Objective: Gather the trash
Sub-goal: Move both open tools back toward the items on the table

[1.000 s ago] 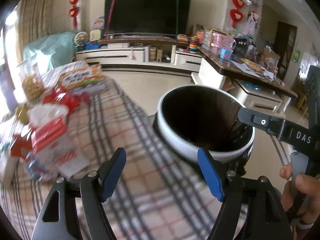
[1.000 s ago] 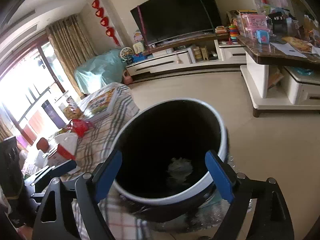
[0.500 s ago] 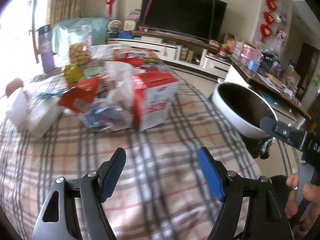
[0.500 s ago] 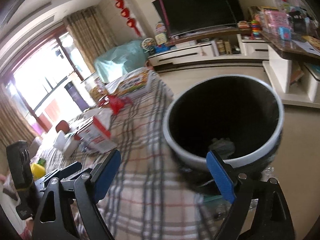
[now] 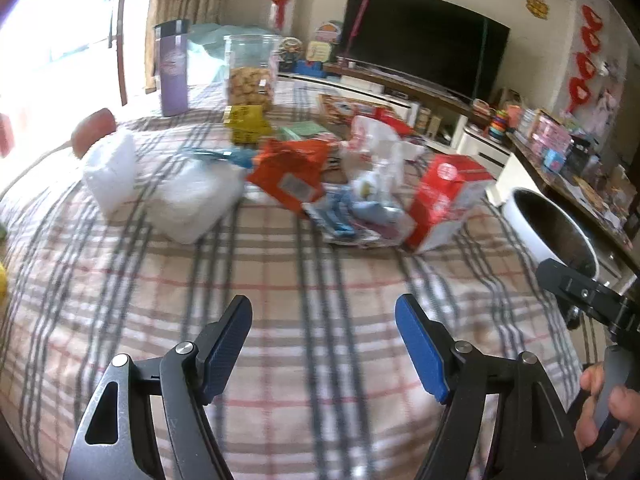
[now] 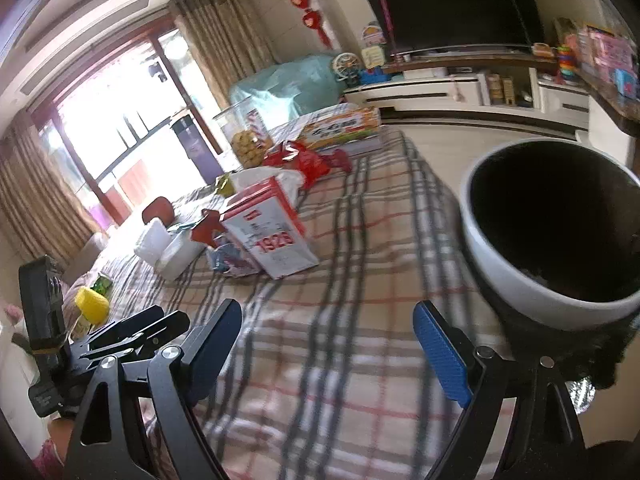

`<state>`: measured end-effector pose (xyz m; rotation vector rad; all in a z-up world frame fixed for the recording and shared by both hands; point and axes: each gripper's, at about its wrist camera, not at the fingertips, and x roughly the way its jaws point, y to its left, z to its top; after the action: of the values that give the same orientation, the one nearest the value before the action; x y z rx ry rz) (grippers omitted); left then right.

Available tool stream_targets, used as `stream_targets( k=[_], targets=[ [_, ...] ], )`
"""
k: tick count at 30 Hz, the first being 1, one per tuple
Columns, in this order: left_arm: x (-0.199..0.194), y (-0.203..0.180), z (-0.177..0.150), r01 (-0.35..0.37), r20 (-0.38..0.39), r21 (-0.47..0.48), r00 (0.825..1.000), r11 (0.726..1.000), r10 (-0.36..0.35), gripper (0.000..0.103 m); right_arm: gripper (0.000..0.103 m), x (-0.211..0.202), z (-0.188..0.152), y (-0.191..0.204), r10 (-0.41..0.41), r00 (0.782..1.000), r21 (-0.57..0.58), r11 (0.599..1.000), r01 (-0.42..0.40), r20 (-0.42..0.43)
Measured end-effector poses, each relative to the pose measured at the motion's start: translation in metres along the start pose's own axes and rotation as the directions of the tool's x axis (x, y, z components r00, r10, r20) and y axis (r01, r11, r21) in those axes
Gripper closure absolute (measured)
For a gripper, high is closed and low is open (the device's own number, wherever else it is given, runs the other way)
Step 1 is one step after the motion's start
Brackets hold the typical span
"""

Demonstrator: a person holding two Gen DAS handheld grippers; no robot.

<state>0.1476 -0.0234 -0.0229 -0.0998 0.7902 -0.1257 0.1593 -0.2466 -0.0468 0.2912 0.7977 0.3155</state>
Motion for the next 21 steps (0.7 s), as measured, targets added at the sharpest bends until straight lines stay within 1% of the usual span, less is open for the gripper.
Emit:
stream_targets(
  k=[8, 11, 13, 17, 21],
  targets=[
    [-0.002, 0.027, 0.014, -0.061, 0.007, -0.04, 0.998, 0.997, 0.062, 0.029, 0.014, 0.022, 0.009, 0.024, 0.031, 0.999, -0.058, 0.998, -0.032, -0.011],
    [0.006, 0.04, 0.022, -0.087, -0.003, -0.039, 0.996, 0.995, 0.087, 0.029, 0.014, 0.031, 0.015, 0.029, 0.033, 0.999, -0.072, 0.997, -0.034, -0.009],
    [0.014, 0.044, 0.029, -0.106, -0.004, -0.034, 0.994, 0.994, 0.105, 0.025, 0.014, 0.037, 0.02, 0.032, 0.034, 0.999, -0.078, 0.996, -0.034, -0.006],
    [0.028, 0.055, 0.042, -0.144, -0.011, -0.02, 0.99, 0.989, 0.144, 0.023, 0.014, 0.05, 0.027, 0.037, 0.03, 1.0, -0.097, 0.995, -0.03, -0.006],
    [0.045, 0.07, 0.056, -0.172, -0.017, -0.032, 0.985, 0.985, 0.171, 0.023, 0.014, 0.065, 0.033, 0.042, 0.016, 1.0, -0.124, 0.992, -0.017, -0.01]
  ],
)
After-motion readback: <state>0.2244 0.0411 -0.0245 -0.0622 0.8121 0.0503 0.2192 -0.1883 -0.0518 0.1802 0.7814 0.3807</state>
